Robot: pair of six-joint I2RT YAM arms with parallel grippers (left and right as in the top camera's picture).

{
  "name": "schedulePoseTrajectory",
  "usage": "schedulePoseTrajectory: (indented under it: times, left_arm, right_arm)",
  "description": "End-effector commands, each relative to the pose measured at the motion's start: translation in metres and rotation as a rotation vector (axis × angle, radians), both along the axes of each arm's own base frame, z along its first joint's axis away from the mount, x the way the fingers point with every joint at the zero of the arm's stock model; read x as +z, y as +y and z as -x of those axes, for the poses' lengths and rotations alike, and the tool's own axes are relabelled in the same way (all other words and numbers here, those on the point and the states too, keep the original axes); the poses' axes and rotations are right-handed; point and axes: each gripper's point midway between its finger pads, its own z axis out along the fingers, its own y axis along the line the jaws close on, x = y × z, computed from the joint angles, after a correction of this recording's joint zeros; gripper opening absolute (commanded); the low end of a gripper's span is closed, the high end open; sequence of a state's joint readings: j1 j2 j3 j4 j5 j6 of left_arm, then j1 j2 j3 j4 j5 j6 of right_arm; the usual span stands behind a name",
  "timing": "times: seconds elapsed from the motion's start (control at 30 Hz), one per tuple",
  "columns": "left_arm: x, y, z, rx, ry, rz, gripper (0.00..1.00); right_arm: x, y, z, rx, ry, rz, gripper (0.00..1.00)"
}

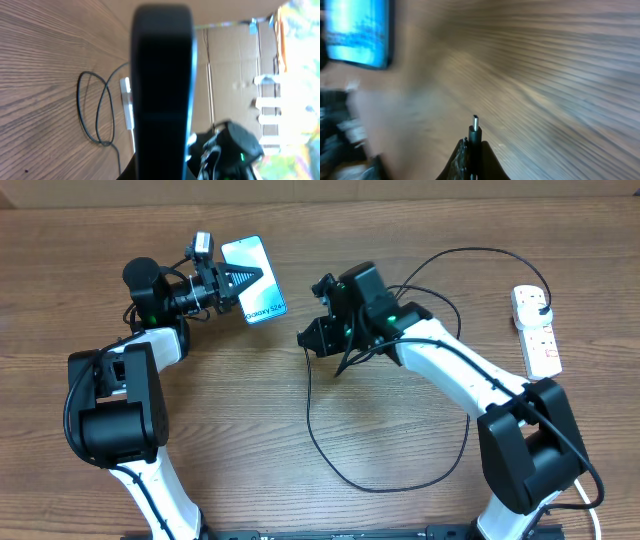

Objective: Plug charger to phone and switch on socket
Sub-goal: 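Raise the connector with the right gripper up to the phone's bottom edge, then push the connector upward into the phone's bottom port with the right gripper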

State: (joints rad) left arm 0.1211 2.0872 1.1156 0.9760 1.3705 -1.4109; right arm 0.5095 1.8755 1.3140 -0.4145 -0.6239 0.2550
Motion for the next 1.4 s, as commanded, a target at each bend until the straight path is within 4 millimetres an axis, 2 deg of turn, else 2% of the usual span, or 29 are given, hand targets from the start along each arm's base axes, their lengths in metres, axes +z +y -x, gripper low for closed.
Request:
schedulePoseTrajectory:
  times: [0.0, 0.2, 0.33, 0.57, 0.87, 1.13, 1.37]
  left_arm:
    - [0.016, -0.010, 0.007, -0.070, -0.114, -0.021, 0.05]
    - [0.018, -0.019, -0.001, -0.026, -0.075, -0.002, 0.05]
    - [0.019, -0.028, -0.008, 0.014, -0.065, 0.007, 0.05]
    - [0.027, -0.046, -0.009, 0.024, -0.121, 0.013, 0.05]
    - [0.031, -0.046, -0.009, 0.022, -0.114, 0.026, 0.05]
    - [0.047, -0.046, -0.004, 0.012, -0.123, 0.065, 0.05]
    - [0.042, -0.048, 0.003, -0.036, -0.083, 0.057, 0.05]
  right_arm:
    - [0.019, 0.006, 0.032, 0.180, 0.071, -0.220, 0.04]
    - [0.017, -0.005, 0.046, 0.249, 0.088, -0.373, 0.04]
    - [0.027, -0.003, 0.051, 0.294, 0.063, -0.464, 0.04]
    - [0.039, 0.002, 0.040, 0.252, 0.038, -0.514, 0.04]
    - [0.041, 0.003, 0.022, 0.154, 0.030, -0.500, 0.04]
    - [0.052, 0.005, 0.010, 0.110, -0.011, -0.525, 0.04]
    - [0.058, 0.005, 0.008, 0.112, -0.023, -0.542, 0.04]
